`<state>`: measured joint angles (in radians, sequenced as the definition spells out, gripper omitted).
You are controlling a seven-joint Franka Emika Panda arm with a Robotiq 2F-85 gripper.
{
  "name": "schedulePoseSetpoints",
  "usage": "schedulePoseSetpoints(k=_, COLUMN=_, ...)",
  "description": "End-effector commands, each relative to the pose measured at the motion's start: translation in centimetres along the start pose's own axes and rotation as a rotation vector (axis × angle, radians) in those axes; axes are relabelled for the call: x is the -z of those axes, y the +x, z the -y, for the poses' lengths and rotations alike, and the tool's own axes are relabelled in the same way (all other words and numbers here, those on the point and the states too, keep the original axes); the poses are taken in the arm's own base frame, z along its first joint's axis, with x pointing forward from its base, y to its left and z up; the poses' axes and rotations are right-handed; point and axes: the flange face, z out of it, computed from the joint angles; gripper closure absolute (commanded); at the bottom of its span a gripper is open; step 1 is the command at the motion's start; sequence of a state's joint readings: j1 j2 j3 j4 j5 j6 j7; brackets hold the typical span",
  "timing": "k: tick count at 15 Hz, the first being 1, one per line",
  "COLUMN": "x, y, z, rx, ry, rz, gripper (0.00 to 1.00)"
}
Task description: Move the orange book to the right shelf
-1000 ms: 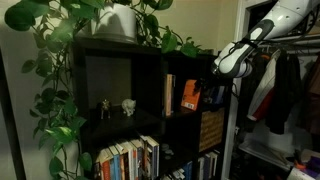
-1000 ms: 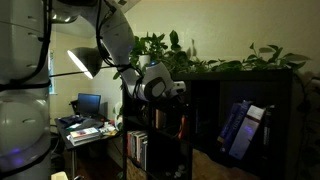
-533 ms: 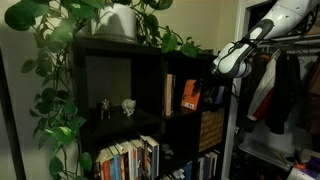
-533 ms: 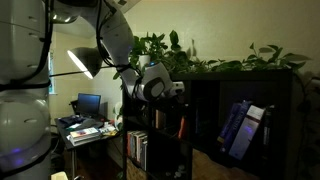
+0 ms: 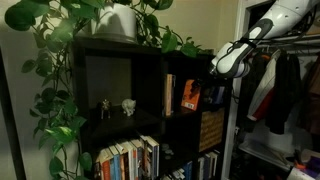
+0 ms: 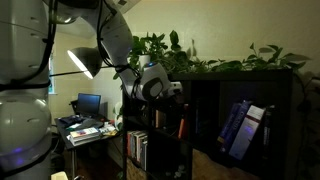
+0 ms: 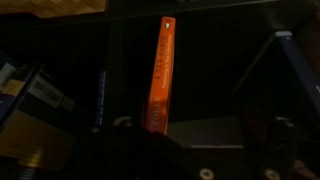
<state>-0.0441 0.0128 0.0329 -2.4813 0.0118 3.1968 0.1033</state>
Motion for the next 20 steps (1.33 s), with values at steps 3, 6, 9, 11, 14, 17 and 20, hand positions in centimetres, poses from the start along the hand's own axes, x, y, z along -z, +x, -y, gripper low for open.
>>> schedulePoseSetpoints(k=3, x=-0.9, y=0.3, z=-0.9, rx=-0.002, ry=-0.012, rz=0.015, gripper=0.00)
schedulePoseSetpoints(k=6, x=-1.5, y=0.3, z=-1.5, rx=-0.008, ry=-0.021, rz=0.020, gripper=0.00)
schedulePoseSetpoints(k=9, x=-2.0, y=0.6, z=-1.7, rx=-0.014, ry=-0.023, rz=0.022, gripper=0.00)
schedulePoseSetpoints(k=11, x=-2.3, y=0.8, z=-1.6, rx=-0.013, ry=-0.022, rz=0.023, gripper=0.00)
schedulePoseSetpoints(k=14, x=-2.6, y=1.1, z=-1.7, rx=-0.015, ry=-0.024, rz=0.022, gripper=0.00)
schedulePoseSetpoints(k=17, x=-3.0, y=1.2, z=-1.7, rx=-0.018, ry=-0.024, rz=0.020, gripper=0.00)
schedulePoseSetpoints(k=20, x=-3.0, y=1.3, z=-1.7, rx=-0.019, ry=-0.023, rz=0.018, gripper=0.00)
